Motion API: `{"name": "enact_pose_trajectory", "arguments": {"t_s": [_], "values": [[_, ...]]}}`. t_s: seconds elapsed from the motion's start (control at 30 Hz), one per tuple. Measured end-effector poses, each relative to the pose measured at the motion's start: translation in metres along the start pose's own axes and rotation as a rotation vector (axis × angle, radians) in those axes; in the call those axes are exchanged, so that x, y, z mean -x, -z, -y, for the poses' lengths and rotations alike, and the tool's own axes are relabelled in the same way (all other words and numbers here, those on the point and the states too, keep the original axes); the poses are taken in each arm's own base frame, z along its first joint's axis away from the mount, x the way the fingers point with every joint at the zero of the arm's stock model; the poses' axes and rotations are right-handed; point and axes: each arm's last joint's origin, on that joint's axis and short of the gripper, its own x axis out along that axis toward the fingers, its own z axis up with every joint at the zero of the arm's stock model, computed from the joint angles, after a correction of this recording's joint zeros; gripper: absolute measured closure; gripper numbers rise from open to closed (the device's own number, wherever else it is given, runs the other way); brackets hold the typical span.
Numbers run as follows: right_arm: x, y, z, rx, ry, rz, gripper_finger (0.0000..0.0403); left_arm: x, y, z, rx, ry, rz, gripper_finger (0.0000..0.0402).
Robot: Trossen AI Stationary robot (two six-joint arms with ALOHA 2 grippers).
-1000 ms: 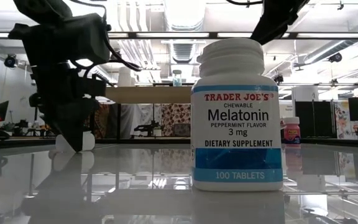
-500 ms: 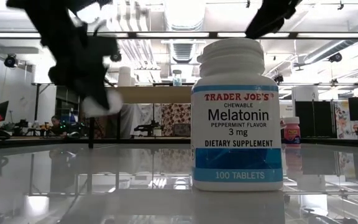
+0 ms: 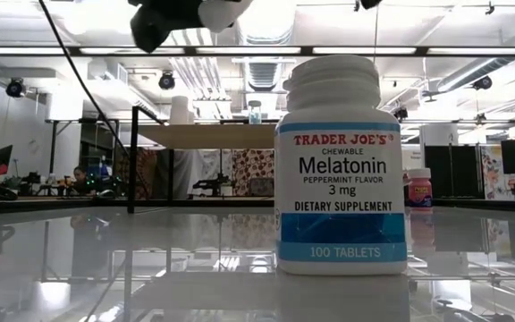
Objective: Pick and place medicine bottles onto shelf by color
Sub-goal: Put the white pill bottle on the shelf
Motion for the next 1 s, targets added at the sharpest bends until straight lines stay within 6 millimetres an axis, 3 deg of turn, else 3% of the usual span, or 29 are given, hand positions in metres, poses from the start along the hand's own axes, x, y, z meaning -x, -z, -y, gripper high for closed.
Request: {"name": "enact_pose_trajectory", "arguments": {"t_s": [0.33, 0.63, 1.0], "values": [[-0.03, 0.011, -0.012, -0.075, -0.057, 0.271, 0.0177, -0.019, -0.002, 0.017, -0.22, 0.051, 0.196, 0.0271], [-0.048, 0.01, -0.015, -0.159, -0.064, 0.302, 0.0177, -0.03, 0.0, 0.02, -0.375, 0.02, 0.269, 0.0271], [-0.06, 0.009, -0.017, -0.137, -0.05, 0.291, 0.0177, -0.034, -0.003, 0.017, -0.371, 0.006, 0.293, 0.027]]}}
